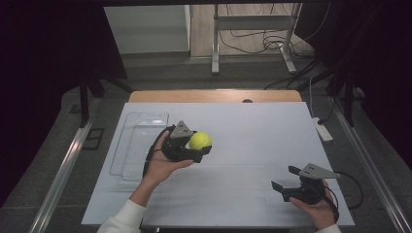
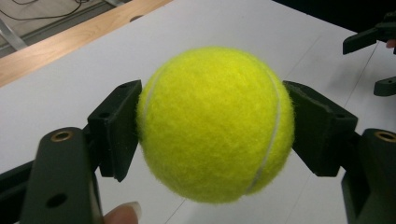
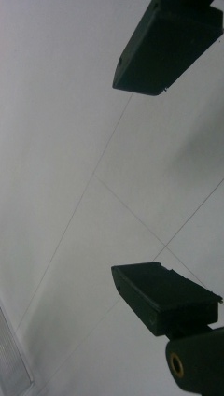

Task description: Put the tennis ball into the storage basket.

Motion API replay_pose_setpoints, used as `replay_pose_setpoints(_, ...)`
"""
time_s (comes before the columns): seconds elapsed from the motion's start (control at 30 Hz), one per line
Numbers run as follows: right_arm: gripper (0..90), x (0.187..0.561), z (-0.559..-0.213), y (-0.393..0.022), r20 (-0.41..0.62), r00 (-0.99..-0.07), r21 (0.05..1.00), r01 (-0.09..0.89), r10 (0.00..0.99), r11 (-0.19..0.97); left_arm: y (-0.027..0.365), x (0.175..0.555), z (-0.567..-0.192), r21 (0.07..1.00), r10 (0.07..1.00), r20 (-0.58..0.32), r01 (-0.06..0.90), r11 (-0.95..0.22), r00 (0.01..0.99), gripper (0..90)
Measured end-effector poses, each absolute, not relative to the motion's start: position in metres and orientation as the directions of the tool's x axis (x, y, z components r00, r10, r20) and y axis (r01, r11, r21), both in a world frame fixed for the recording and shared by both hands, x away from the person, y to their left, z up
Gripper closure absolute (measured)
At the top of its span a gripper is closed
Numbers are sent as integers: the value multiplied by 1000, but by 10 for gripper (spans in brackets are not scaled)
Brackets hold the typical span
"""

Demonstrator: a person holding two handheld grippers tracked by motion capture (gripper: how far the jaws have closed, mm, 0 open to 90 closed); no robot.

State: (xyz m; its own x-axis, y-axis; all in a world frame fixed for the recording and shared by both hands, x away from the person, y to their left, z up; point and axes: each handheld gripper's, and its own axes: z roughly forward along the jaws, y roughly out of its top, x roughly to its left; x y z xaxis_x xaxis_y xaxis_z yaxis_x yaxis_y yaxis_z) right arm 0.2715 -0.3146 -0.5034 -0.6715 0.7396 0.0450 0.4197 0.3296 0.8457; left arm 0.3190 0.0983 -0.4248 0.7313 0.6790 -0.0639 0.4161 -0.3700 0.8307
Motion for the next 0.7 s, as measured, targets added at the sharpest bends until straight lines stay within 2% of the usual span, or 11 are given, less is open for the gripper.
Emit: replay_pose_setpoints(0.7, 98, 271, -503, -315, 46, -671, 848, 418, 740, 326, 113, 314, -410, 871, 704, -52, 377, -315, 708, 256)
